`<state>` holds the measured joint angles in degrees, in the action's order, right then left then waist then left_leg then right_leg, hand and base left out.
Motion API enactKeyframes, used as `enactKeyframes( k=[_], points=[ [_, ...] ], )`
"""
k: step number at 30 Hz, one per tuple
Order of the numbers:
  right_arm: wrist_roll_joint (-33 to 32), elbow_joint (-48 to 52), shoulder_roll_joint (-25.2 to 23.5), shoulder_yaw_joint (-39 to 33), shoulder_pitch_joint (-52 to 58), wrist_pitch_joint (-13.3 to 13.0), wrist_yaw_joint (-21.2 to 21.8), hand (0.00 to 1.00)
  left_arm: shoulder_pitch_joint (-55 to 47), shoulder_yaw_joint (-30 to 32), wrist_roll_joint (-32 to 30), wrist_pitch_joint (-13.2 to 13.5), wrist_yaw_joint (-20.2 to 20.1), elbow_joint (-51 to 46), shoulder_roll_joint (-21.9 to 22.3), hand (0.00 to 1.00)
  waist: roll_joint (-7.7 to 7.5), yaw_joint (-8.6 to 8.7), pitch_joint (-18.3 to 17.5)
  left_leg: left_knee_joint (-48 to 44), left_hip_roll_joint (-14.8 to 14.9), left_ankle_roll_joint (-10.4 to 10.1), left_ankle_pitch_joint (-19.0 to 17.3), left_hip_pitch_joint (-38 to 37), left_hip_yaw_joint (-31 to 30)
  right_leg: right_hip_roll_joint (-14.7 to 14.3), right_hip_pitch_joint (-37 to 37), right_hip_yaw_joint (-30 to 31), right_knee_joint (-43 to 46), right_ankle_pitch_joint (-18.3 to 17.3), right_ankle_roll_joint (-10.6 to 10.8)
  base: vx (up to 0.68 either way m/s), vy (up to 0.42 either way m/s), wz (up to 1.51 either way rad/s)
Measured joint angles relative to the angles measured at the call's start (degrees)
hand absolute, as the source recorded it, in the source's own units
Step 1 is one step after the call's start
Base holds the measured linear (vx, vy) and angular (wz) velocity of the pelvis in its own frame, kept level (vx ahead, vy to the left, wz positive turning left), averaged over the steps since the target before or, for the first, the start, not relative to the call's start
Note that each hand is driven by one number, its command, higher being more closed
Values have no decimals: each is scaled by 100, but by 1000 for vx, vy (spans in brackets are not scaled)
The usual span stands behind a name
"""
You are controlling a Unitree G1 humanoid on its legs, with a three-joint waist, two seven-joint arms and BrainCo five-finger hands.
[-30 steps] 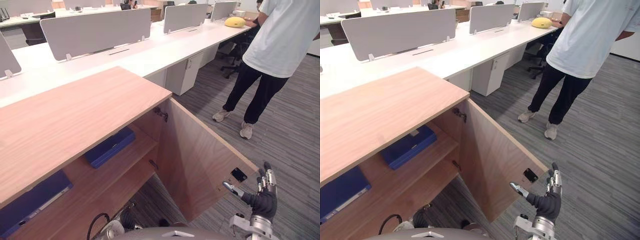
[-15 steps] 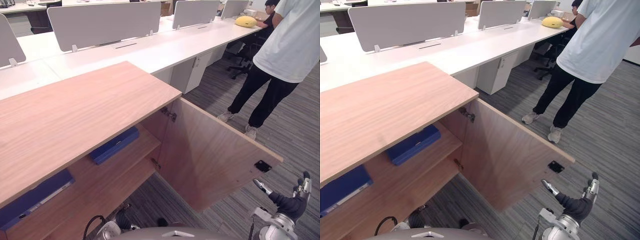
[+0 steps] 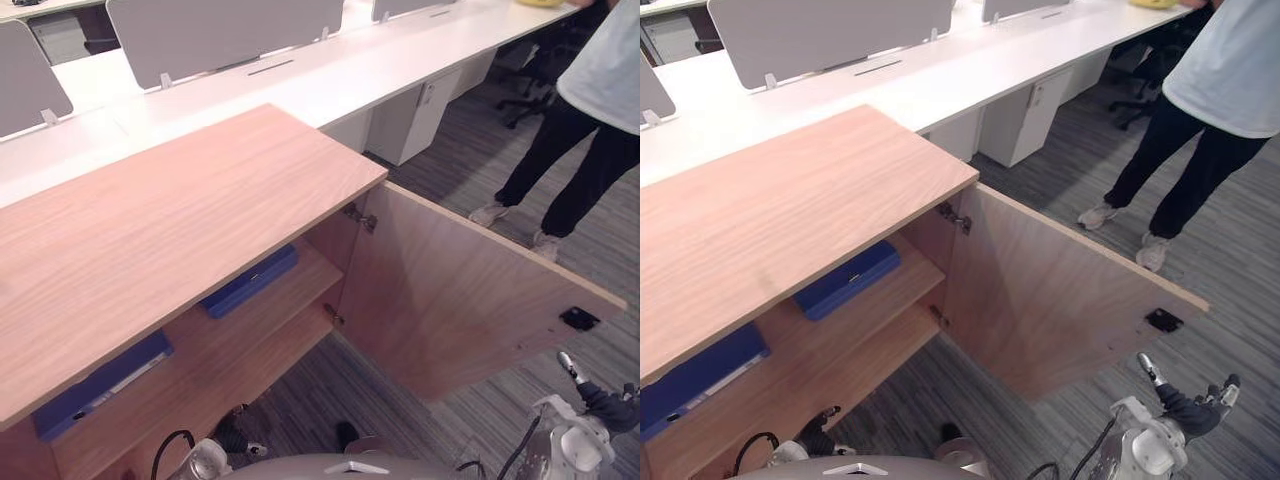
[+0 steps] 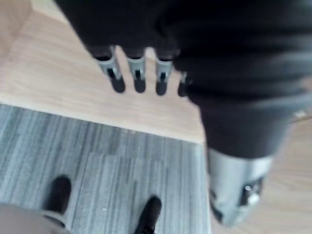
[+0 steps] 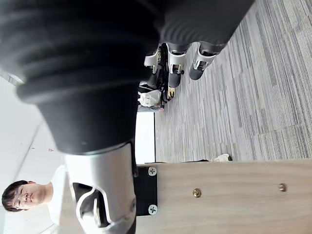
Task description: Walk over to the cabinet, pick up the folder, carry it to the office cabinet, place the folder inside the office cabinet, then close the office cabinet door
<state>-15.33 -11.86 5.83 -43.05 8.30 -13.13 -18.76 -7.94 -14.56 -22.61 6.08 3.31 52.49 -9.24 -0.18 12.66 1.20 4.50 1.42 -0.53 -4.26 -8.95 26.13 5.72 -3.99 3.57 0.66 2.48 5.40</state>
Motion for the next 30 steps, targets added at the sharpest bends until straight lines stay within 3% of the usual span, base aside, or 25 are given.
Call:
enactKeyframes(
  k=[7, 13, 17, 30],
  points=[
    [-350, -1106, 1427, -19, -648, 76, 403, 0, -26, 45, 14, 9, -46, -2, -40, 0, 183, 19, 202, -3, 3, -6, -32, 94, -101, 16, -2, -119, -96, 13, 18, 17, -2, 6],
    [-464, -1864, 2673, 407, -1122, 112, 798, 0, -77, 34, 226, 73, -113, -3, -55, 0, 523, 111, 410, -77, -25, 5, -89, 236, -105, 65, -95, -127, -141, 27, 40, 0, 0, 0],
    [-460, -1961, 2967, 831, -1332, 119, 994, 0, -79, -37, 228, 134, -113, -13, -49, 0, 634, 118, 483, -290, 15, 0, -185, 332, -142, 73, -103, -136, -145, 29, 45, -16, -37, 1],
    [-456, -2056, 3191, 1371, -1330, 183, 1063, 0, -189, -130, 223, 207, -113, -59, 0, 0, 635, 205, 484, -345, 14, 33, -149, 407, -315, 119, -74, -289, -191, 79, 127, -58, -41, 4]
  ],
)
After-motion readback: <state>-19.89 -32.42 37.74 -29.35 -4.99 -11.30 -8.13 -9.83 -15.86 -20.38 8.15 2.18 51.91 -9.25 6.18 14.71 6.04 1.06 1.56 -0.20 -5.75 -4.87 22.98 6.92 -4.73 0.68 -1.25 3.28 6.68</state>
